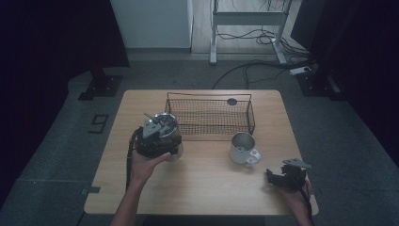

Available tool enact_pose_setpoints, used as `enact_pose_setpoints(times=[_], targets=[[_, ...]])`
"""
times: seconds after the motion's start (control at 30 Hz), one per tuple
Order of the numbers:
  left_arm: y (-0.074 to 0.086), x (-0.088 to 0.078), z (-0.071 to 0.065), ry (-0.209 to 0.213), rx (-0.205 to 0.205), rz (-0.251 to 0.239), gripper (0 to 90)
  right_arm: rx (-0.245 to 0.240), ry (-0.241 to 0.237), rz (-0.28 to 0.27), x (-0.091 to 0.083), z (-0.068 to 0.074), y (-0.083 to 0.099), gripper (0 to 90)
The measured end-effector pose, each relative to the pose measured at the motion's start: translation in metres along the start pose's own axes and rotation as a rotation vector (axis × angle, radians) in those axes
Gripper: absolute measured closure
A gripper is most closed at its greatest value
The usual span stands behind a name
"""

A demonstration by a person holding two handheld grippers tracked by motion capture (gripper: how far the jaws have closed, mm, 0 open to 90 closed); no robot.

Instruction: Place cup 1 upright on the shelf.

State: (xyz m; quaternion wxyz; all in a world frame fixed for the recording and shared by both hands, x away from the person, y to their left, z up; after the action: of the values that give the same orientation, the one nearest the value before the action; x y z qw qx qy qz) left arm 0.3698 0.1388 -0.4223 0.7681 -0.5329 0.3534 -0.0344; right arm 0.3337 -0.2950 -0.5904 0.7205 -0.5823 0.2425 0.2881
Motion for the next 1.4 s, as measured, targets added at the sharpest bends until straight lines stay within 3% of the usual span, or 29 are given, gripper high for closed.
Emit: enact_pose_setpoints(times=[1.4], targets=[[-0.026, 0.017, 0.014, -0.014, 0.014, 0.010, 3.8, -0.003, 0.000, 0.002, 0.000, 0.000, 0.000, 7.1]])
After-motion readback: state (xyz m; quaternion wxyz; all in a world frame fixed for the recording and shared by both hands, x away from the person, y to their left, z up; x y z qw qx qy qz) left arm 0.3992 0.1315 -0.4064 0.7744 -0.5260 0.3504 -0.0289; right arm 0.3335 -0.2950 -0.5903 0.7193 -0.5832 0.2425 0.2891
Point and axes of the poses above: each handheld gripper's, and its own axes: x roughly forward along the jaws, y roughly out of its underside, z roughly to its left, the point moved 5 cm from there along x, roughly forward along the jaws, and after that the axes turned 15 degrees about x, right-handed, at the moved point
